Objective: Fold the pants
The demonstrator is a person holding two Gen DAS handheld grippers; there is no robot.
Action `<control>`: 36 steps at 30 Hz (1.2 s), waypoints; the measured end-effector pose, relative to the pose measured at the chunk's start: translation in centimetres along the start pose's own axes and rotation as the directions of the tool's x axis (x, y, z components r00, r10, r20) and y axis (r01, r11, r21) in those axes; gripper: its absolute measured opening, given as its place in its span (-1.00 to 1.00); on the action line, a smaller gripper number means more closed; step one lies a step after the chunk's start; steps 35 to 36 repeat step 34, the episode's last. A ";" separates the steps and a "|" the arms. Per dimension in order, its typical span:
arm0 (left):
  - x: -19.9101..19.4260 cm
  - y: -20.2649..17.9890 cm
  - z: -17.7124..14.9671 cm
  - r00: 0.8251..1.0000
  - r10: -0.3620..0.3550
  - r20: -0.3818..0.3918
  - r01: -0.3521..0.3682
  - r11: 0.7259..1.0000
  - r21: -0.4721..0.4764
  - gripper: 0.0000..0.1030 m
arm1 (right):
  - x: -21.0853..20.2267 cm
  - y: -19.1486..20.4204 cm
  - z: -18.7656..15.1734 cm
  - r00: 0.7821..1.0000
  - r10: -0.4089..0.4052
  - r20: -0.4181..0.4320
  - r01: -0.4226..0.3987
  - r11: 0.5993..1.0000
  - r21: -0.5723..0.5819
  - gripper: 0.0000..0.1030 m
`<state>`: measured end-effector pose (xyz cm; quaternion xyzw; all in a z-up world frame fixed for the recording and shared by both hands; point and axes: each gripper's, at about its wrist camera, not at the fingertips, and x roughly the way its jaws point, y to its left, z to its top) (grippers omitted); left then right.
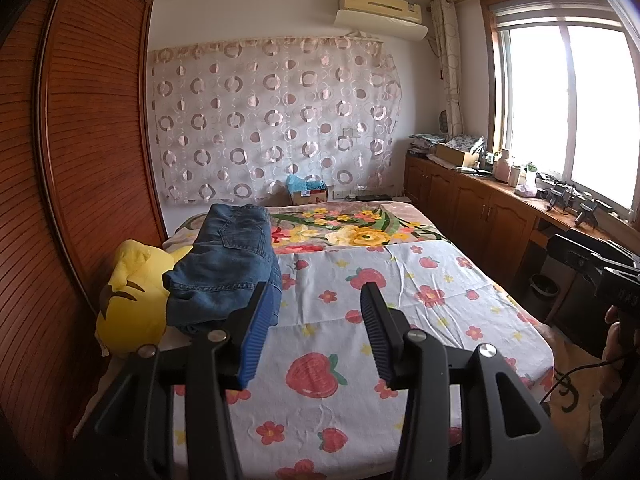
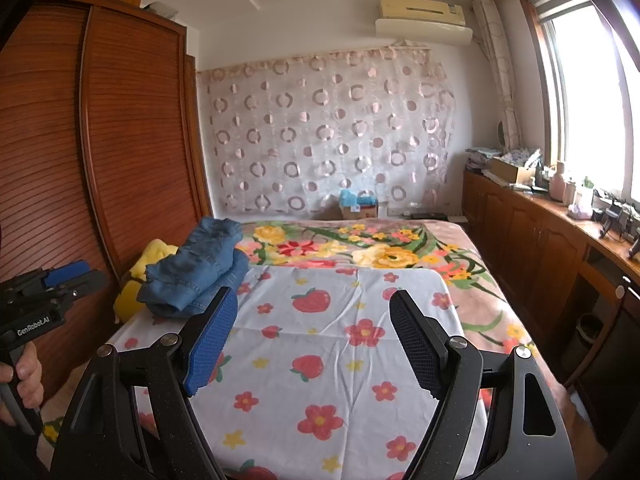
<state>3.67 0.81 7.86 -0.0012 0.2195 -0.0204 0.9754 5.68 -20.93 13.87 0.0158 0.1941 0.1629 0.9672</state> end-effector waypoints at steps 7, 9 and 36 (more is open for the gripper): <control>0.0 -0.1 0.1 1.000 0.000 0.001 0.000 1.000 0.003 -0.13 | 0.0 -0.4 -0.3 1.000 -0.001 0.002 0.001 1.000 -0.001 0.56; -0.1 -0.1 0.1 1.000 0.000 0.001 0.000 1.000 0.002 -0.12 | 0.0 -0.3 -0.2 1.000 -0.004 0.001 0.004 1.000 -0.002 0.56; 0.0 0.0 0.0 1.000 0.000 0.002 0.000 1.000 0.001 -0.11 | 0.0 -0.4 -0.2 1.000 -0.004 0.003 0.004 1.000 -0.002 0.56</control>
